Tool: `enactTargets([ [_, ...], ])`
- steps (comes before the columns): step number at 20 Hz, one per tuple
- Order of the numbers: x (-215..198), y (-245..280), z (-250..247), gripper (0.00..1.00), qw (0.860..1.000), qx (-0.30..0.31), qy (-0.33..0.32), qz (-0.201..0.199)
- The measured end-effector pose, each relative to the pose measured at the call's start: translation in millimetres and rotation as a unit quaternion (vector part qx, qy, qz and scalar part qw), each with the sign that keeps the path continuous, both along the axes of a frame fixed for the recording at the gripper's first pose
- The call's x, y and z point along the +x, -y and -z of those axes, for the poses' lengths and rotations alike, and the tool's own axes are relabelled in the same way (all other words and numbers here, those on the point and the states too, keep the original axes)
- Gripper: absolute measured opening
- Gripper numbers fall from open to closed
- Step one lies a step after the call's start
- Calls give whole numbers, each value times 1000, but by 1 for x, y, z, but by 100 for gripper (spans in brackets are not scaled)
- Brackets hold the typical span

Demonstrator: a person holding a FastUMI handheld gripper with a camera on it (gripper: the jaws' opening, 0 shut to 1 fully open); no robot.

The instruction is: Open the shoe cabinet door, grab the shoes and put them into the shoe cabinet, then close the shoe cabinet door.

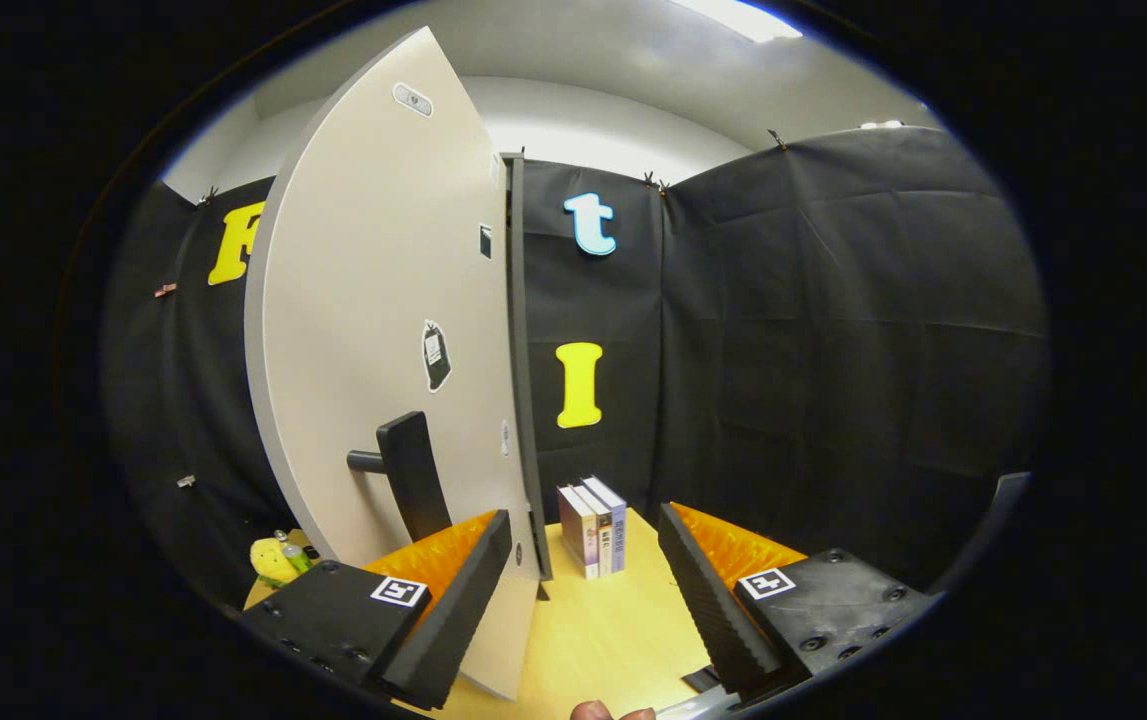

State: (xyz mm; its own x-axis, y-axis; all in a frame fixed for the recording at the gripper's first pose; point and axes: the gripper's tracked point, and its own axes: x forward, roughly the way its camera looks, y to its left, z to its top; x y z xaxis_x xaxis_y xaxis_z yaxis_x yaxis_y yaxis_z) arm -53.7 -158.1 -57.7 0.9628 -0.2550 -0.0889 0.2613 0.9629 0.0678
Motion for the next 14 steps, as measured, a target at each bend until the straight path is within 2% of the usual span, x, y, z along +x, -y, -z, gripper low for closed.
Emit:
enactTargets([
  [4,17,-42,-2,97,1000,3,-2,-31],
  [10,50,-106,-14,98,997,-29,4,-67],
  [14,62,-123,-19,97,995,-51,20,-86],
])
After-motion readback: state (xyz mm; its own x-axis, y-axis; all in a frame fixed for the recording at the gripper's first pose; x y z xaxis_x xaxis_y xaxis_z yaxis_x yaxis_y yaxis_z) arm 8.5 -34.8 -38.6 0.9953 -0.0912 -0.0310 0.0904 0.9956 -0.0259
